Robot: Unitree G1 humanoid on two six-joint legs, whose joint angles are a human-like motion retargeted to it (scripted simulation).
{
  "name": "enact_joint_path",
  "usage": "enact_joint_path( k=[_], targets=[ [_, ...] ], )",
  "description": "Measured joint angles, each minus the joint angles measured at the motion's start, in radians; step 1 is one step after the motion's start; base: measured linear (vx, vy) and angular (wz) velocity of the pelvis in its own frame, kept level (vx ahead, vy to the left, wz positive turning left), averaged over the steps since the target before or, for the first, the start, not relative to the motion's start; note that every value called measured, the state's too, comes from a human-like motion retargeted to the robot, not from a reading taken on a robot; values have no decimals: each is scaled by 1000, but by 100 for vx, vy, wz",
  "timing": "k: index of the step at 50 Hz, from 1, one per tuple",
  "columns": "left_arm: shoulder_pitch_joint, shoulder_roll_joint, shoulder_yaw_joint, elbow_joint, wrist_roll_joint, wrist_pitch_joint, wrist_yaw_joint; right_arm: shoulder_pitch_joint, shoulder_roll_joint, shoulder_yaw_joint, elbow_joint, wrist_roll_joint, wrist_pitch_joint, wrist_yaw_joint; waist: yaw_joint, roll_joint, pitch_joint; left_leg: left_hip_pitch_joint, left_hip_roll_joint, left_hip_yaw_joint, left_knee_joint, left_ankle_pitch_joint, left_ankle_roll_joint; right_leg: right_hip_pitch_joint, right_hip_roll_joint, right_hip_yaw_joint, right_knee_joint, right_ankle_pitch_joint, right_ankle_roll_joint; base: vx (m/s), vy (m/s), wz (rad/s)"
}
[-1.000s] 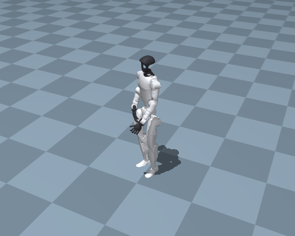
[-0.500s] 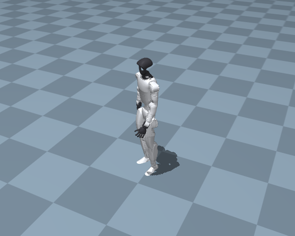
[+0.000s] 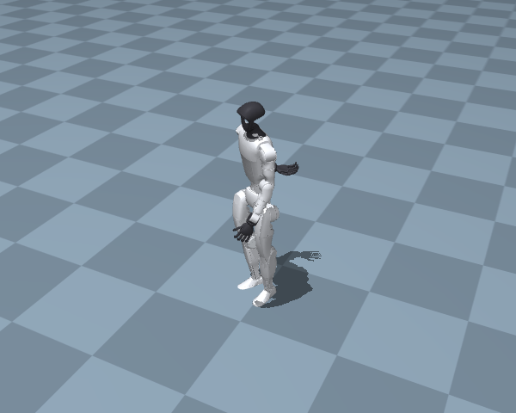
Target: Upper body actions
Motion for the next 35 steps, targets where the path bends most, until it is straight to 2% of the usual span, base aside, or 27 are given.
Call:
enact_joint_path(
  k=[7, 15, 18, 21, 29, 35],
  targets=[
    [-15, 7, -3, -11, 12, -3, 3, 10, -21, 15, -103, 24, -22, 64, -11, -26, 130, 112, -2, -18, -4, -1, -1, 101, -1, -19, 4, 3, -5, -3, 1, 11],
    [-127, 48, -15, -27, 23, -6, -12, -68, 25, 1, -191, 55, -36, 116, 24, -72, 289, 147, -14, -51, -8, 0, 0, 130, -9, -54, 1, 5, -9, -33, -5, 21],
    [-161, 55, -5, -25, 28, -5, -24, -102, 37, -3, -197, 72, -28, 131, 18, -80, 321, 152, -20, -65, -8, -1, 1, 134, -12, -68, 1, 4, -11, -16, 3, 24],
    [-156, 46, 8, -18, 24, -4, -28, -105, 29, -1, -198, 77, -23, 126, -3, -80, 303, 151, -24, -70, -10, -2, 3, 133, -11, -73, -2, 4, -13, 11, 6, 5],
    [-73, 32, 25, -8, 33, -11, -27, -47, -17, 23, -185, 61, -26, 111, -46, -85, 176, 130, -34, -72, -12, -3, 7, 113, -17, -76, -5, 3, -13, 23, -1, 3],
    [-35, 48, 43, -13, 32, -16, -31, -41, -57, 5, -193, -31, -103, 158, -24, -86, 122, 100, -24, -33, -12, -2, 9, 86, -14, -35, -1, 3, -6, 6, -5, -30]
  ],
)
